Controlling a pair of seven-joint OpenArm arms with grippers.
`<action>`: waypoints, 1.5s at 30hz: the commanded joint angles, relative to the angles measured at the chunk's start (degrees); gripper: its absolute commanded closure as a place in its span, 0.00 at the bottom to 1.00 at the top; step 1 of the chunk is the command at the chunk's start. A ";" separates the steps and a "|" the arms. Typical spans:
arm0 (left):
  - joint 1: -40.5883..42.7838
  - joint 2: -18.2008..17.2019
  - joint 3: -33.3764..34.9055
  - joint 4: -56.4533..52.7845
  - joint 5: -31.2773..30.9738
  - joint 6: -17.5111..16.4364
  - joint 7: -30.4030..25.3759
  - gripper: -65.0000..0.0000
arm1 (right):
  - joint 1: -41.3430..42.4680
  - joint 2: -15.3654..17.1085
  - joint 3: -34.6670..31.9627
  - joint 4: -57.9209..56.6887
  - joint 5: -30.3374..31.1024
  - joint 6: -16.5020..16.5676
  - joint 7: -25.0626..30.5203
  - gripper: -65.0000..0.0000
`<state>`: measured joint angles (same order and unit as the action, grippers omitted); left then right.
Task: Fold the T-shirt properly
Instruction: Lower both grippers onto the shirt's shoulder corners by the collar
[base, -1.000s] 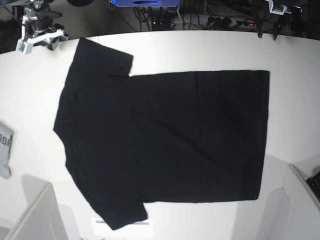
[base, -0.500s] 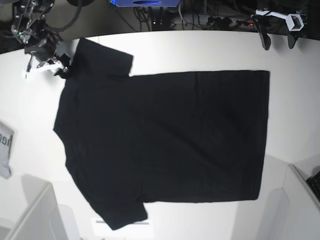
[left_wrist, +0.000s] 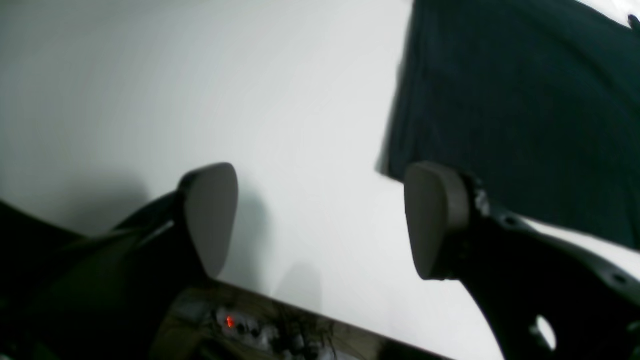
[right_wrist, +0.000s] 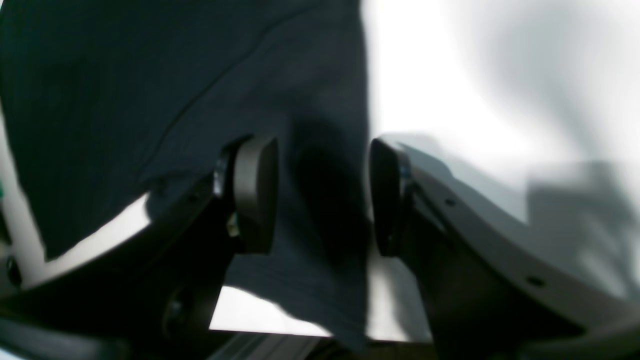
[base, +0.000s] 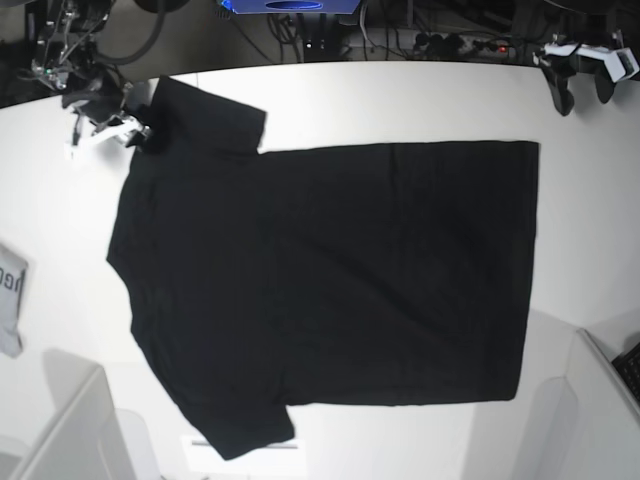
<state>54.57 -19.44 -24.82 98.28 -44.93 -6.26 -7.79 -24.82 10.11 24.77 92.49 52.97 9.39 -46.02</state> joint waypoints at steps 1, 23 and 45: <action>-0.63 -0.29 -0.46 0.75 -0.22 -0.38 0.72 0.24 | -1.07 0.22 -0.73 -0.22 -0.97 -0.46 -1.50 0.58; -15.84 5.86 -1.25 0.23 -0.39 -0.46 23.22 0.24 | -0.19 0.66 -1.26 -7.26 -0.88 -0.11 -1.76 1.00; -26.04 7.97 -0.63 -8.65 -0.48 -0.46 29.90 0.24 | -0.02 1.98 -1.17 -6.91 -0.88 -0.11 -1.76 1.00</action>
<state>28.25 -11.14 -25.67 89.58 -45.12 -7.35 19.77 -23.88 11.51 23.40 86.17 57.49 11.62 -45.76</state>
